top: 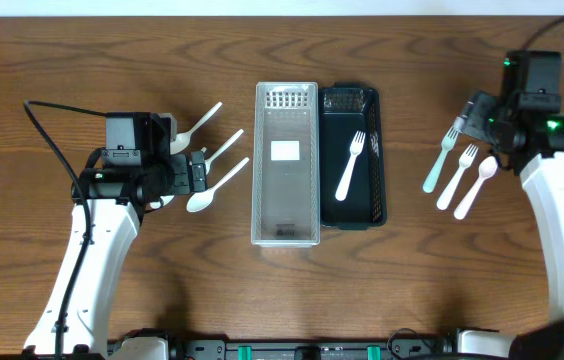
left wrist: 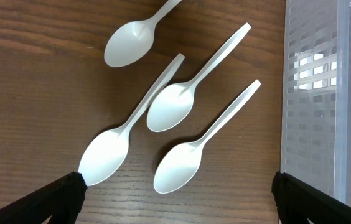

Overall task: Pack container
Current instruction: 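Grasp the white spoon on the right with the right gripper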

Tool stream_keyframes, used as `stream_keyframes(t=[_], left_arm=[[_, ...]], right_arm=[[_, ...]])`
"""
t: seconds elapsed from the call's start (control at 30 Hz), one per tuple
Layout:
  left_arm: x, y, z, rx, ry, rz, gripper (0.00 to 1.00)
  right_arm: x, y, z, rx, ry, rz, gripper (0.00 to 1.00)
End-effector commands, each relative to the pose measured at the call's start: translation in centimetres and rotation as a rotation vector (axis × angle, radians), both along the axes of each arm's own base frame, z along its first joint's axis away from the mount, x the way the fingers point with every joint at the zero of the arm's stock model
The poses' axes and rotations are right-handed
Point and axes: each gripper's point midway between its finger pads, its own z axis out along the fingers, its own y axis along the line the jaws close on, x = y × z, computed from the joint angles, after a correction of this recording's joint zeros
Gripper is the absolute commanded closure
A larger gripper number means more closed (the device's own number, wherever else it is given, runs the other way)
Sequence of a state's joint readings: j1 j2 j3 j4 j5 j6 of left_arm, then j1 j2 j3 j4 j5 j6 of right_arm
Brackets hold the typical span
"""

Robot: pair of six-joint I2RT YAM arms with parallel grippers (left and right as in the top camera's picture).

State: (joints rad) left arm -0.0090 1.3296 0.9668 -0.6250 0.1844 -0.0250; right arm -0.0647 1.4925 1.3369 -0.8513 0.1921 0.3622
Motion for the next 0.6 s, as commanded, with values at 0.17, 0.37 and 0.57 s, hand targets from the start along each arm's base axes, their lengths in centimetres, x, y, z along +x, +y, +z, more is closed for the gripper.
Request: stream_keyframes(t=[0.17, 0.37, 0.57], left_arm=[[0.3, 0.0, 0.3, -0.001, -0.005, -0.007, 0.02], [0.3, 0.0, 0.3, -0.001, -0.005, -0.007, 0.02], [0.3, 0.0, 0.3, -0.001, -0.005, -0.008, 0.02]], right_arm=[[-2.6, -3.8, -11.2, 0.076, 0.246, -0.233, 0.28], [-3.4, -4.6, -15.1, 0.086, 0.356, -0.259, 0.30], [-4.2, -4.7, -18.6, 0.097, 0.453, -0.271, 0.41]])
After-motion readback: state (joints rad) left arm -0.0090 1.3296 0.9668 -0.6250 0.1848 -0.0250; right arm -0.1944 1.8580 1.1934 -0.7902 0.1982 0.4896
